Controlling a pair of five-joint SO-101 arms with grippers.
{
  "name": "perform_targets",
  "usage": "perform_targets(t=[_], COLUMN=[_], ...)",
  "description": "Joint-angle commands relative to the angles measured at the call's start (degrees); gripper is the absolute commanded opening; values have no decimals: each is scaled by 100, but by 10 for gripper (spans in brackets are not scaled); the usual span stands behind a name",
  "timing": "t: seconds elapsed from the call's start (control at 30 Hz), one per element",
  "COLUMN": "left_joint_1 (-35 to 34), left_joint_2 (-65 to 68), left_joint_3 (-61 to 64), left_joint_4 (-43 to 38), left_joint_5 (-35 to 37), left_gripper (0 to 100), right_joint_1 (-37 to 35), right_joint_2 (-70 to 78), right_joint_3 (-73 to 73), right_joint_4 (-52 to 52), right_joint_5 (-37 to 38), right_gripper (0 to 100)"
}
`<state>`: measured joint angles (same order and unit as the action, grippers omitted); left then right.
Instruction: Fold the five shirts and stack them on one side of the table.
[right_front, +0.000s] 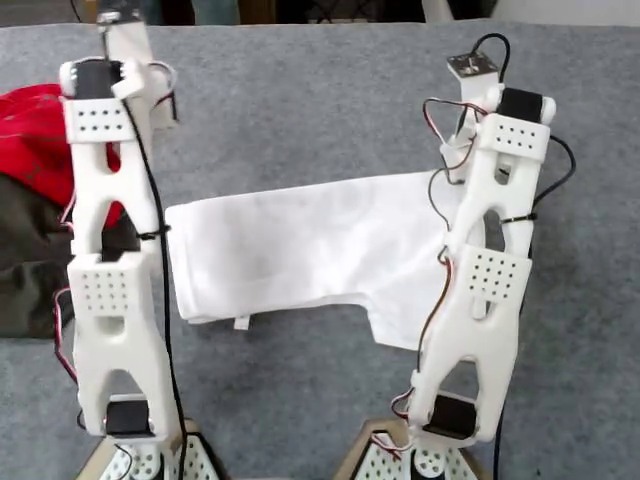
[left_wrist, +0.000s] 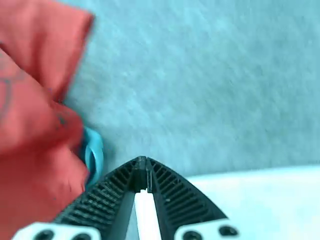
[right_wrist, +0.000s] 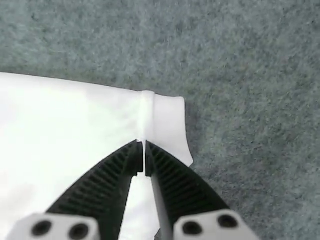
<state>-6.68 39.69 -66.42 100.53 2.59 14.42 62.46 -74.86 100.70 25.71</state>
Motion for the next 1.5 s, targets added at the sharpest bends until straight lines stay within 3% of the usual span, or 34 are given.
perform_targets(t=[0.0, 0.17, 0.3, 0.4, 0.5, 0.83, 1.0, 1.3, 1.47], left_joint_1=[75, -31, 48, 48, -84, -66, -22, -13, -40], left_joint_2=[-1345, -2233, -2514, -2532, -2514, -2646, -3490, -5407, -5301], left_joint_3=[2035, 4725, 6615, 7556, 8057, 8277, 8251, 9262, 10299], left_joint_4=[-220, -1829, -3631, -4835, -5451, -5538, -5064, -4985, -5899], left_joint_5=[62, 53, 97, 105, 105, 62, 53, 53, 53], left_gripper=[28, 28, 28, 28, 28, 28, 28, 28, 29], right_joint_1=[-88, -44, 132, 229, 431, 598, 659, 642, 651], right_joint_2=[-488, -664, -646, -585, -409, -295, -1086, -3952, -4576], right_joint_3=[-251, 127, 760, 1077, 1138, 734, 892, 4831, 6949], right_joint_4=[53, 53, 26, -123, -369, 35, 62, -431, -1662], right_joint_5=[-18, -53, -457, -440, -484, -431, -264, 158, 149], right_gripper=[14, 14, 14, 14, 14, 14, 14, 14, 14])
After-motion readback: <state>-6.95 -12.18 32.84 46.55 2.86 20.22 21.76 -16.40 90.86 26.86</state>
